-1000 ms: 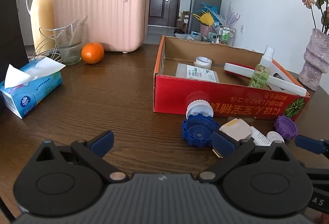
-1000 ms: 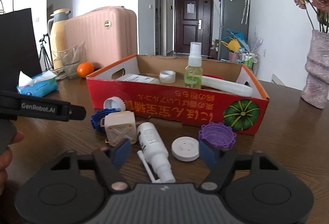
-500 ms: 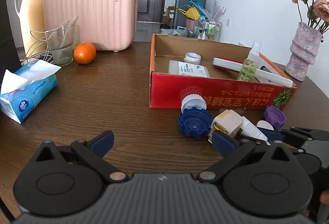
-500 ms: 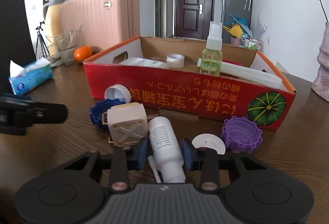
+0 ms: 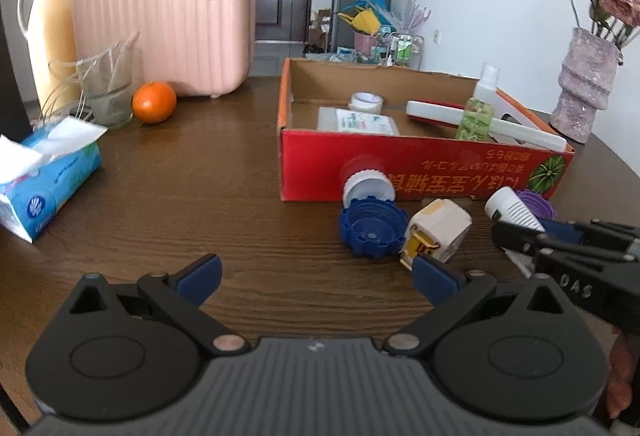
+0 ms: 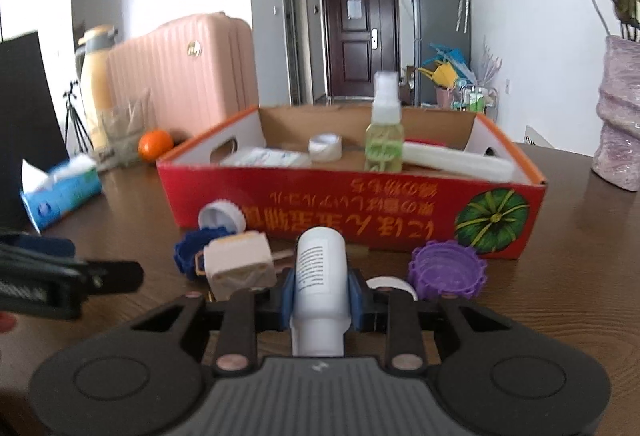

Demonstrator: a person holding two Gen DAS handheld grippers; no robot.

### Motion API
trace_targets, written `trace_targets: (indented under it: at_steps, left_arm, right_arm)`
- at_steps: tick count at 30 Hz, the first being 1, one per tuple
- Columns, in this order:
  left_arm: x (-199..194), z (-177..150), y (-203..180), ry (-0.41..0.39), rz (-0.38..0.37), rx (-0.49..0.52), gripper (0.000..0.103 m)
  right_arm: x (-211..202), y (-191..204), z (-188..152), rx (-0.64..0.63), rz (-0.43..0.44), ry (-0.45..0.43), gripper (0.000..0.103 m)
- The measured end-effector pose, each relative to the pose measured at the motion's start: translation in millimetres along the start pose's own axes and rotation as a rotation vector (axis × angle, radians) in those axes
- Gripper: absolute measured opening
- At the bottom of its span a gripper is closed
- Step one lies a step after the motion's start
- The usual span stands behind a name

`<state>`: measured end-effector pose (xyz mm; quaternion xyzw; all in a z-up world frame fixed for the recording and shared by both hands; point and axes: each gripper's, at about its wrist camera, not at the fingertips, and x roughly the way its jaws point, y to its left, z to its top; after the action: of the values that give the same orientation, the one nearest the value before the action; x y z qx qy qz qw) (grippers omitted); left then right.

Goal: Organize rigid objects
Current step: 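Close the right tool on the white lotion bottle and lift it, then close the left tool on the beige square plug while the right tool holds the white bottle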

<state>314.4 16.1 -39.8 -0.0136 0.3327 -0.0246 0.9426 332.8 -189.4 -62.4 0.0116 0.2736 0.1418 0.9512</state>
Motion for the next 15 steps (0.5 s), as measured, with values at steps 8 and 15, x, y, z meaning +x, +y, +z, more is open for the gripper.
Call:
trace_targets:
  at_steps: [8,15]
  left_arm:
    - [5,9,-39,-0.037,-0.022,0.092,0.103]
    - [31,11,-78,-0.058,0.016,0.169,0.103]
  right_arm:
    - [-28,-28,1,0.003,-0.012,-0.046,0.027]
    - [-47,-54,-3,0.041,-0.024,-0.071,0.027]
